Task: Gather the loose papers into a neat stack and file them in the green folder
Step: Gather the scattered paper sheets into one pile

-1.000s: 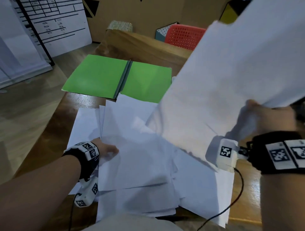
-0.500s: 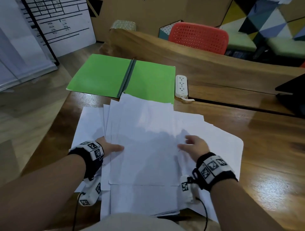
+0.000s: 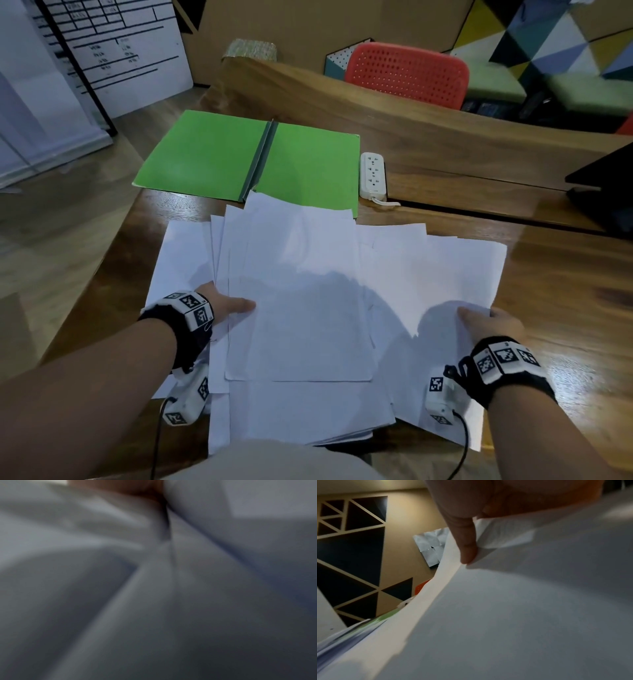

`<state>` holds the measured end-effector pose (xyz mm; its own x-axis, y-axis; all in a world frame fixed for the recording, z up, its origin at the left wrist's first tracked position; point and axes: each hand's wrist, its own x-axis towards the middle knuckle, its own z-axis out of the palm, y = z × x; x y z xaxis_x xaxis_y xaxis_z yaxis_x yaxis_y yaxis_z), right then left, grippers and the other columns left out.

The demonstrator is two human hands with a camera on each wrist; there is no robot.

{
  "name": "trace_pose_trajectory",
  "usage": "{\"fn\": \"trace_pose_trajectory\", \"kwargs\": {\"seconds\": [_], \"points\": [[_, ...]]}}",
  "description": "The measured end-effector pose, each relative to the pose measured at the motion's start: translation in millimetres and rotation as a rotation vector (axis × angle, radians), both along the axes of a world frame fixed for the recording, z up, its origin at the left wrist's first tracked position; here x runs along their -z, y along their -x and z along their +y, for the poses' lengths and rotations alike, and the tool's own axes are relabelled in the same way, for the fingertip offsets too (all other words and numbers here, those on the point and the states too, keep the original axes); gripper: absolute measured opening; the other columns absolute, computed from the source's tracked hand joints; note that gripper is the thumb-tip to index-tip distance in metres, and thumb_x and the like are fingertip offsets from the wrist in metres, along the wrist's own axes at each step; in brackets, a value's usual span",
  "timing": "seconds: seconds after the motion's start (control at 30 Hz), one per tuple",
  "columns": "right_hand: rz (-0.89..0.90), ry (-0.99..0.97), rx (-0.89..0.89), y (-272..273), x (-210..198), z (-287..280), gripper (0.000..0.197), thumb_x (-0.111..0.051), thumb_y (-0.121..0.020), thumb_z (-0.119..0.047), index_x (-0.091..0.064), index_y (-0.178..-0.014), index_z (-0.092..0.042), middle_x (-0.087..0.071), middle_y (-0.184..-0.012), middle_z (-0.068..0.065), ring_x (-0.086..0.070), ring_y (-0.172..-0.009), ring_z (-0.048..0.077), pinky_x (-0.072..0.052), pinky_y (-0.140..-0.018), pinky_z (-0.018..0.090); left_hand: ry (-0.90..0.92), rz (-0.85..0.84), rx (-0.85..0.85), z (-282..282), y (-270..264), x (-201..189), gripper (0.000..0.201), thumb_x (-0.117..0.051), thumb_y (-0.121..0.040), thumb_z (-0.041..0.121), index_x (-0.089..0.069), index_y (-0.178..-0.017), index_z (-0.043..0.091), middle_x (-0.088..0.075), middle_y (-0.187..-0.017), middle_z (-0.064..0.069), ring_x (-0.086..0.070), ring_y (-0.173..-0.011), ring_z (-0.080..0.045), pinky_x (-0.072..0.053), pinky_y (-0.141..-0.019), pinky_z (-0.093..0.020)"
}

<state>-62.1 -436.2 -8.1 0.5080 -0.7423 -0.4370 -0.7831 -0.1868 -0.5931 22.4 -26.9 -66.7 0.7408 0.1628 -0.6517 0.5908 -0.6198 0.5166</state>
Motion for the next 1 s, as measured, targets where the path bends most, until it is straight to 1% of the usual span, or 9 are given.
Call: {"fn": "trace_pose_trajectory", "kwargs": {"seconds": [0.07, 0.2, 0.33, 0.47, 0.57, 0.63, 0.77, 0.87, 1.0], "points": [[0.024, -0.018, 0.015, -3.1, 0.5, 0.1, 0.046, -0.062, -0.087, -0.023, -0.054, -0.125, 0.002, -0.061, -0.121, 0.021, -0.058, -0.104, 0.038, -0.047, -0.088, 0.038, -0.005, -0.001, -0.002, 0.5, -1.2, 2.4, 0.115, -0.079, -0.022, 0.062, -0.055, -0.123, 0.013, -0.064, -0.120, -0.008, -0.060, -0.107, -0.030, -0.046, -0.098, -0.041], [0.060, -0.084, -0.124, -16.9, 1.0, 10.9, 0.052, -0.070, -0.082, -0.018, -0.052, -0.125, 0.003, -0.060, -0.122, 0.021, -0.059, -0.099, 0.034, -0.048, -0.087, 0.038, -0.035, 0.018, 0.015, 1.3, -4.1, 7.7, 0.128, -0.075, -0.016, 0.068, -0.050, -0.129, 0.013, -0.060, -0.127, -0.009, -0.057, -0.112, -0.031, -0.044, -0.101, -0.043], [0.117, -0.135, -0.108, -19.9, -1.3, 16.3, 0.072, -0.080, -0.070, -0.019, -0.048, -0.131, 0.002, -0.059, -0.126, 0.019, -0.059, -0.109, 0.038, -0.049, -0.094, 0.044, -0.117, 0.073, 0.050, 1.6, -4.8, 5.1, 0.136, -0.075, -0.018, 0.073, -0.042, -0.135, 0.013, -0.053, -0.136, -0.010, -0.052, -0.119, -0.033, -0.041, -0.104, -0.044], [0.069, -0.077, -0.047, -19.2, -4.2, 5.8, 0.058, -0.073, -0.079, -0.014, -0.049, -0.128, 0.006, -0.057, -0.127, 0.022, -0.058, -0.105, 0.038, -0.045, -0.084, 0.035, -0.119, 0.080, 0.042, 1.7, -5.4, 6.2, 0.136, -0.074, -0.019, 0.071, -0.040, -0.137, 0.012, -0.052, -0.138, -0.011, -0.051, -0.121, -0.033, -0.040, -0.105, -0.044], [0.092, -0.177, -0.049, -15.2, -2.6, 8.9, 0.062, -0.077, -0.074, -0.013, -0.050, -0.127, 0.006, -0.060, -0.113, 0.024, -0.059, -0.102, 0.041, -0.048, -0.093, 0.045, -0.118, 0.079, 0.037, 3.8, -6.6, 11.1, 0.139, -0.073, -0.014, 0.073, -0.041, -0.136, 0.014, -0.053, -0.137, -0.010, -0.052, -0.121, -0.033, -0.041, -0.105, -0.045], [0.104, -0.193, -0.035, -15.0, -1.6, 8.8, 0.063, -0.078, -0.074, -0.014, -0.050, -0.127, 0.005, -0.060, -0.112, 0.025, -0.060, -0.103, 0.043, -0.048, -0.094, 0.051, -0.126, 0.084, 0.041, 3.5, -6.9, 10.5, 0.138, -0.073, -0.015, 0.074, -0.041, -0.136, 0.014, -0.053, -0.137, -0.010, -0.052, -0.120, -0.033, -0.041, -0.105, -0.045], [0.077, -0.104, -0.014, -21.0, -2.6, 1.8, 0.055, -0.070, -0.081, -0.016, -0.049, -0.127, 0.006, -0.057, -0.127, 0.024, -0.056, -0.112, 0.039, -0.047, -0.092, 0.041, -0.131, 0.081, 0.036, 0.6, -4.9, 4.9, 0.134, -0.074, -0.022, 0.069, -0.039, -0.137, 0.011, -0.051, -0.138, -0.012, -0.051, -0.121, -0.034, -0.040, -0.105, -0.045], [0.139, -0.130, -0.052, -21.1, -4.0, 10.5, 0.063, -0.074, -0.078, -0.021, -0.048, -0.129, 0.004, -0.057, -0.127, 0.024, -0.058, -0.110, 0.041, -0.049, -0.094, 0.047, -0.148, 0.082, 0.034, -0.8, -3.6, 0.4, 0.124, -0.078, -0.036, 0.065, -0.036, -0.138, 0.009, -0.048, -0.140, -0.014, -0.049, -0.123, -0.035, -0.040, -0.104, -0.044], [0.125, 0.038, -0.101, -23.8, -17.0, 7.9, 0.047, -0.064, -0.085, -0.014, -0.052, -0.124, 0.009, -0.060, -0.106, 0.023, -0.058, -0.091, 0.035, -0.049, -0.080, 0.036, -0.140, 0.085, 0.028, -2.7, -2.1, -3.2, 0.118, -0.079, -0.042, 0.062, -0.036, -0.138, 0.009, -0.049, -0.140, -0.014, -0.049, -0.123, -0.035, -0.040, -0.104, -0.043]]}}
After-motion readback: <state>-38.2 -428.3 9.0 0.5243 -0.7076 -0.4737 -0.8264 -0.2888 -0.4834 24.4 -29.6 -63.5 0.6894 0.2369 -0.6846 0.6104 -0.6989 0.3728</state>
